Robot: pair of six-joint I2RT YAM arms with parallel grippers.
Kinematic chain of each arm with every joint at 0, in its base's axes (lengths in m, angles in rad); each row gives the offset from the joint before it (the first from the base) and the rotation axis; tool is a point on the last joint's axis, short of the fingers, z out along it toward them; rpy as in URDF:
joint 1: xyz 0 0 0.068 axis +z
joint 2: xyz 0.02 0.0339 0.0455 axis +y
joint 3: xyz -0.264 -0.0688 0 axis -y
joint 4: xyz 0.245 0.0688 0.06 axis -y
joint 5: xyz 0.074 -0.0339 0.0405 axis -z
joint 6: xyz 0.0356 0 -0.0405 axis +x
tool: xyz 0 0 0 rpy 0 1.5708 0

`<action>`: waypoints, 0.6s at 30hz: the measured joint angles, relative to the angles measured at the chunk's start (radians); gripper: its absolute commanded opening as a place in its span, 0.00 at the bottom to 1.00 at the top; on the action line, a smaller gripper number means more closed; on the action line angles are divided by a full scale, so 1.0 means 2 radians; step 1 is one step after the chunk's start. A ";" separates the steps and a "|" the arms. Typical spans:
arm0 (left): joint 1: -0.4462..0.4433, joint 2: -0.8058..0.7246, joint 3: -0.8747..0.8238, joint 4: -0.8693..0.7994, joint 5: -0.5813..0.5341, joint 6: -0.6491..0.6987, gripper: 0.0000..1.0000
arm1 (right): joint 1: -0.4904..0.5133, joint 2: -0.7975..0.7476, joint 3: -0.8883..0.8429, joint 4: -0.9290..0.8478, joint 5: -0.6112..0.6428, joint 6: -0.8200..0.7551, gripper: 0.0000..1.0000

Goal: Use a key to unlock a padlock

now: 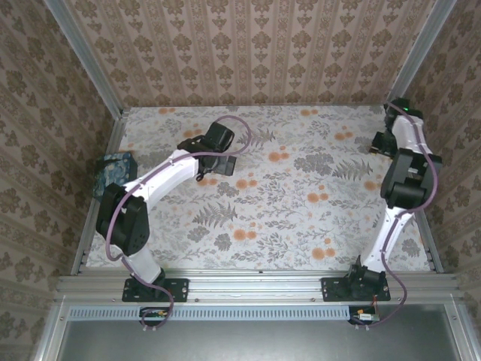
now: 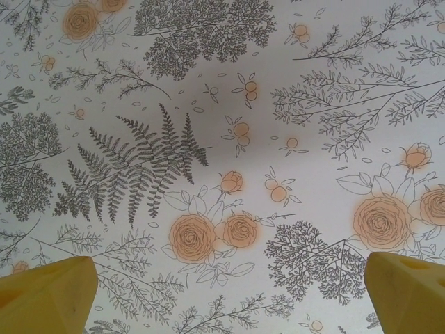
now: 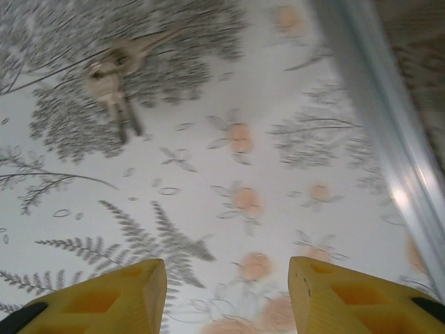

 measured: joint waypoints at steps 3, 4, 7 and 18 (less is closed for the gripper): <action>-0.004 -0.002 0.000 -0.001 0.001 0.000 1.00 | -0.026 -0.024 -0.028 0.033 -0.018 0.006 0.52; -0.007 -0.003 0.002 -0.001 0.001 0.000 1.00 | -0.031 -0.024 -0.032 0.041 -0.026 0.008 0.52; -0.019 -0.003 0.013 -0.003 0.000 0.000 1.00 | -0.034 -0.019 -0.050 0.071 -0.051 0.014 0.52; -0.029 0.002 0.024 -0.003 0.001 0.000 1.00 | -0.032 -0.017 -0.087 0.123 -0.138 0.034 0.47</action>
